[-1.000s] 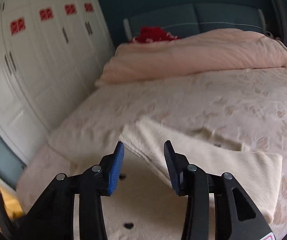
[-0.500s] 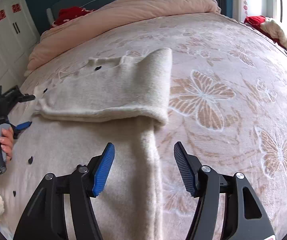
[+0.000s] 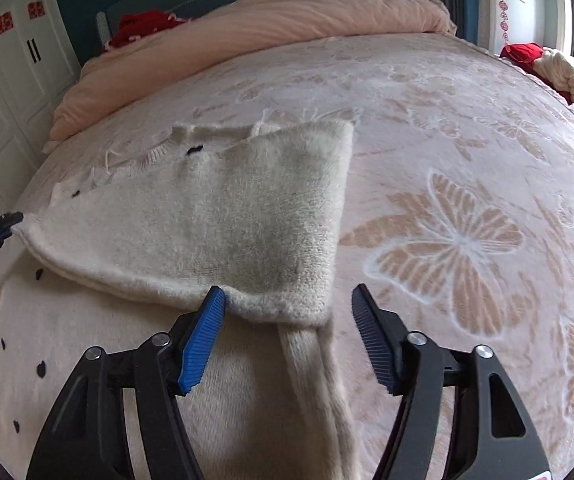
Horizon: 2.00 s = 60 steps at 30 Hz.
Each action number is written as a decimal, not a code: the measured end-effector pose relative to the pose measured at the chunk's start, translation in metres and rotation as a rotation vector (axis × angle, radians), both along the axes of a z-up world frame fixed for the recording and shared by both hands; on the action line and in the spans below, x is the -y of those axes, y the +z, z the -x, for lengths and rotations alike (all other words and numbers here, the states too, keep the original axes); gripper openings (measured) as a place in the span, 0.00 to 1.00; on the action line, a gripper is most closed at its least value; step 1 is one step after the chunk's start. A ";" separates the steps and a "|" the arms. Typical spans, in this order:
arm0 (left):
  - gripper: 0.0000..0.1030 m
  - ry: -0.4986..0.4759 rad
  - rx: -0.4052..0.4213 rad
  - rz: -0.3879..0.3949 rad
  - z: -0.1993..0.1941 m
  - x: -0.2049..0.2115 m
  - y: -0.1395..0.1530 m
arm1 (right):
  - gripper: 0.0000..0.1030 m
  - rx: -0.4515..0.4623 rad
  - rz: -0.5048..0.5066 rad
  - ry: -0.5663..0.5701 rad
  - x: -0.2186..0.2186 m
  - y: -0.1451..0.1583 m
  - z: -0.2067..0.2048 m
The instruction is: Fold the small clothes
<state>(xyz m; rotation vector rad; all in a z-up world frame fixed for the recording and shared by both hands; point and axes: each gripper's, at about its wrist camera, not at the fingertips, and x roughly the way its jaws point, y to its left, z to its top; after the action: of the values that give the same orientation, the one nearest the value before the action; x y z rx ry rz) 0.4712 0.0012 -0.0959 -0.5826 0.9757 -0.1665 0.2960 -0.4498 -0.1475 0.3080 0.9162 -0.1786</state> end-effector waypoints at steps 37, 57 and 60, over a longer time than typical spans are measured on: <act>0.38 0.781 -0.117 -0.114 -0.014 -0.406 -0.019 | 0.68 -0.135 -0.062 0.136 -0.152 0.007 0.120; 0.41 -0.293 0.234 -0.026 0.074 0.049 0.104 | 0.68 -0.079 -0.176 0.025 -0.124 0.027 0.122; 0.48 -0.287 0.085 0.061 0.105 0.062 0.046 | 0.68 -0.071 -0.187 -0.002 -0.108 0.029 0.122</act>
<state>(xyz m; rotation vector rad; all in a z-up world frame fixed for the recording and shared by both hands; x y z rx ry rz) 0.3666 -0.0610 -0.0497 -0.4852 0.9708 -0.4739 0.1743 -0.3421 -0.1188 0.4780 1.0048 -0.1060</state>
